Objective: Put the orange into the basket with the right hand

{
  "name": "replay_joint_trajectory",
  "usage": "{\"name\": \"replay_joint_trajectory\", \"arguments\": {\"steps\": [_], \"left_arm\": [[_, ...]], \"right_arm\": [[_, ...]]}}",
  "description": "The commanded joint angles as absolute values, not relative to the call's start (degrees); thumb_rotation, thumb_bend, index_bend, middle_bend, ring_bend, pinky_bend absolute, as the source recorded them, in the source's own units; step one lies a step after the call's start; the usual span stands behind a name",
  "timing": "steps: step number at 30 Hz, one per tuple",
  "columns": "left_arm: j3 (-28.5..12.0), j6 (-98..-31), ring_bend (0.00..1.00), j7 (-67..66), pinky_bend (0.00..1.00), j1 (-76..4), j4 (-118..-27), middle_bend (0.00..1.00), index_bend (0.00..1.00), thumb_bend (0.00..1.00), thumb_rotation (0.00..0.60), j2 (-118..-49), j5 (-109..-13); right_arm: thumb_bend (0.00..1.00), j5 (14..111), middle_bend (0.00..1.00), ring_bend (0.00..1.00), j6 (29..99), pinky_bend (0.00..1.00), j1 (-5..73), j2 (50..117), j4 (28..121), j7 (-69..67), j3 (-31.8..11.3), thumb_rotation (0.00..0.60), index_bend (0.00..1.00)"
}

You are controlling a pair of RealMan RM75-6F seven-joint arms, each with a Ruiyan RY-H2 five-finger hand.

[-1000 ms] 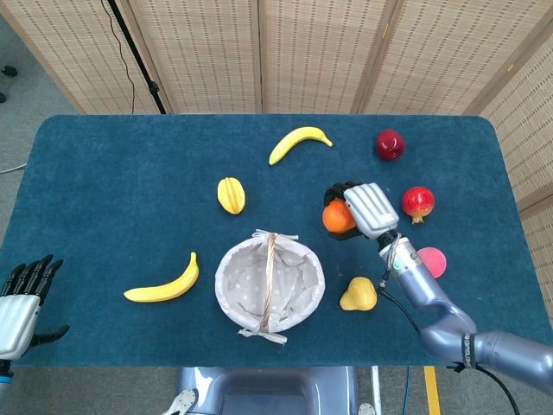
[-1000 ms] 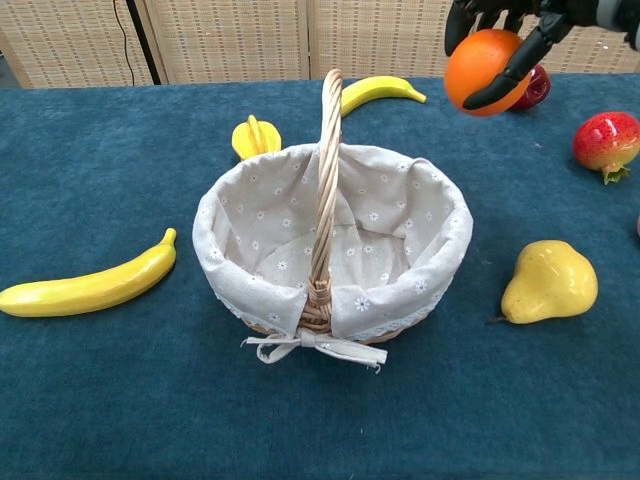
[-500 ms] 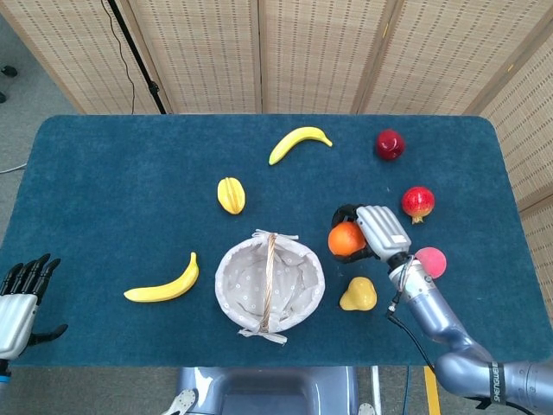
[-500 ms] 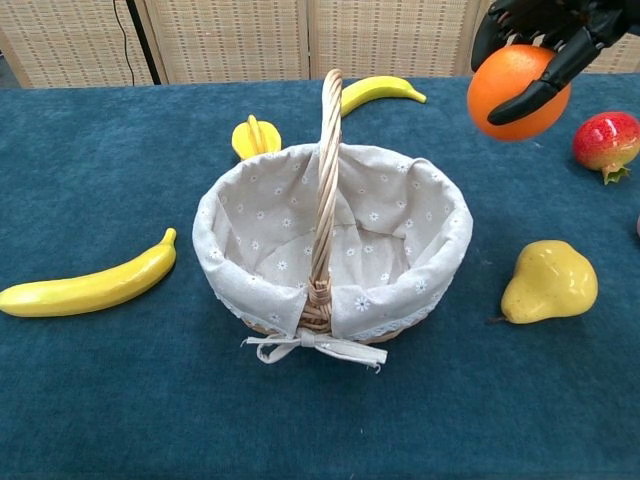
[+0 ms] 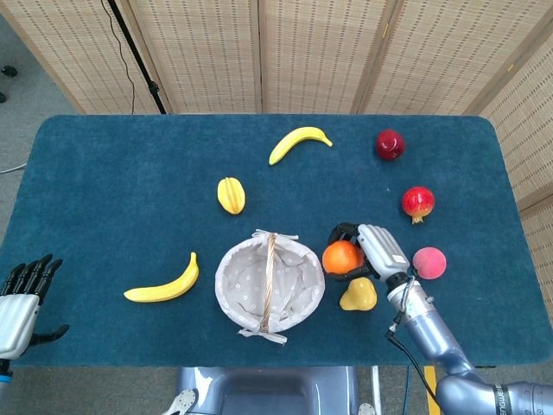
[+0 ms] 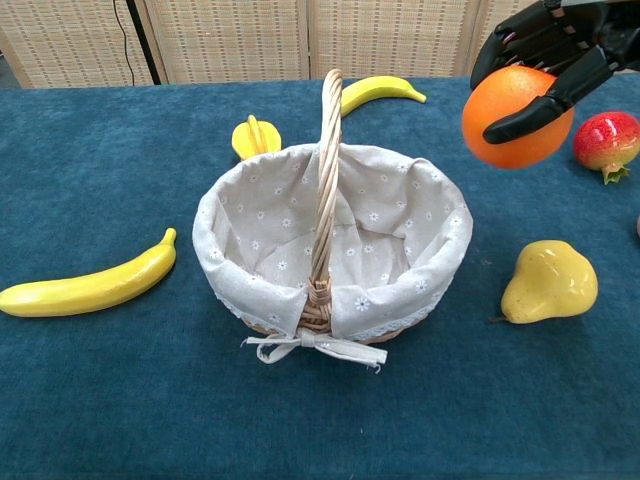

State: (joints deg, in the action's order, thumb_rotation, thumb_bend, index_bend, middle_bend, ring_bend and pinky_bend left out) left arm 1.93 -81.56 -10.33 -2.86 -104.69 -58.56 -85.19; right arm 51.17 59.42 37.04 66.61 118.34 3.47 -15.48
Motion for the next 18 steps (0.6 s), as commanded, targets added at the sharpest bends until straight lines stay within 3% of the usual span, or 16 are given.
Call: {"name": "replay_joint_trajectory", "arguments": {"steps": [1, 18], "left_arm": [[1.9, -81.6, 0.0, -10.3, 0.0, -2.9, -104.7, 0.0, 0.0, 0.0, 0.6, -58.5, -85.2], [2.1, -81.2, 0.0, -10.2, 0.0, -3.0, -104.6, 0.0, 0.0, 0.0, 0.6, -58.7, -85.3]], "right_arm": [[0.11, 51.3, 0.54, 0.59, 60.1, 0.66, 36.7, 66.7, 119.4, 3.9, -15.1, 0.6, 0.69], [0.11, 53.1, 0.54, 0.59, 64.8, 0.66, 37.1, 71.4, 126.9, 9.2, -13.5, 0.6, 0.69]]}}
